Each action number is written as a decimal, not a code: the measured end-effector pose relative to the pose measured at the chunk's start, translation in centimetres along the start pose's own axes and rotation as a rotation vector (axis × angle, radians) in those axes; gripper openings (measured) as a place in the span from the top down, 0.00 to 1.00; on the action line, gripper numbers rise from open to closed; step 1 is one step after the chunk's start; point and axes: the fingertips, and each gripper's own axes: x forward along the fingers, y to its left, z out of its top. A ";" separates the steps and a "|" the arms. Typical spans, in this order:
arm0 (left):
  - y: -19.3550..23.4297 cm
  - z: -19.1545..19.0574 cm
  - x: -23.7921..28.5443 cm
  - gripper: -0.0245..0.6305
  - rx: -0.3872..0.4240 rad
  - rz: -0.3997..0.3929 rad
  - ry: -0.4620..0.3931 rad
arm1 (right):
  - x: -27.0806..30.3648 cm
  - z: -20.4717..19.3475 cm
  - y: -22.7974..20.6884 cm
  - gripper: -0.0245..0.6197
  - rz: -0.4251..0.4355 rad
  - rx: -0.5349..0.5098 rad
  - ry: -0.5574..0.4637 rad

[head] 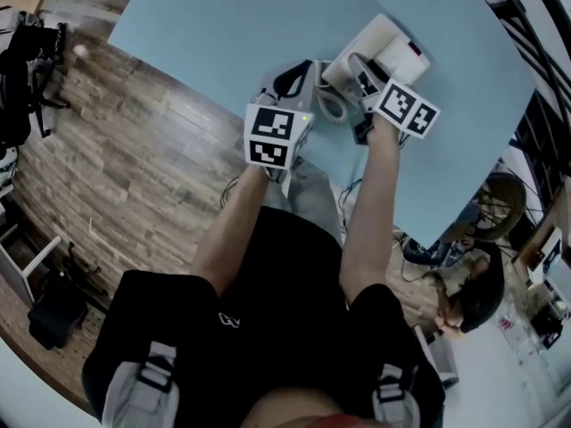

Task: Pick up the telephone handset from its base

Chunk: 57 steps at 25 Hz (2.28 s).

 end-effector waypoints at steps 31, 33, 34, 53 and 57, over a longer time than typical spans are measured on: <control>-5.2 19.8 -5.0 0.96 0.167 -0.121 -0.388 | -17.7 14.6 16.6 0.84 -0.090 -0.598 -0.570; -5.7 20.6 -4.9 0.96 0.177 -0.136 -0.406 | -18.6 15.3 16.5 0.84 -0.107 -0.607 -0.599; -6.0 20.7 -4.9 0.96 0.180 -0.144 -0.410 | -19.0 15.4 16.2 0.84 -0.118 -0.608 -0.607; -9.1 19.8 -4.3 0.96 0.180 -0.246 -0.387 | -19.9 14.1 13.6 0.84 -0.228 -0.665 -0.581; -8.1 20.1 -4.4 0.96 0.164 -0.247 -0.394 | -19.3 14.2 14.1 0.84 -0.232 -0.673 -0.582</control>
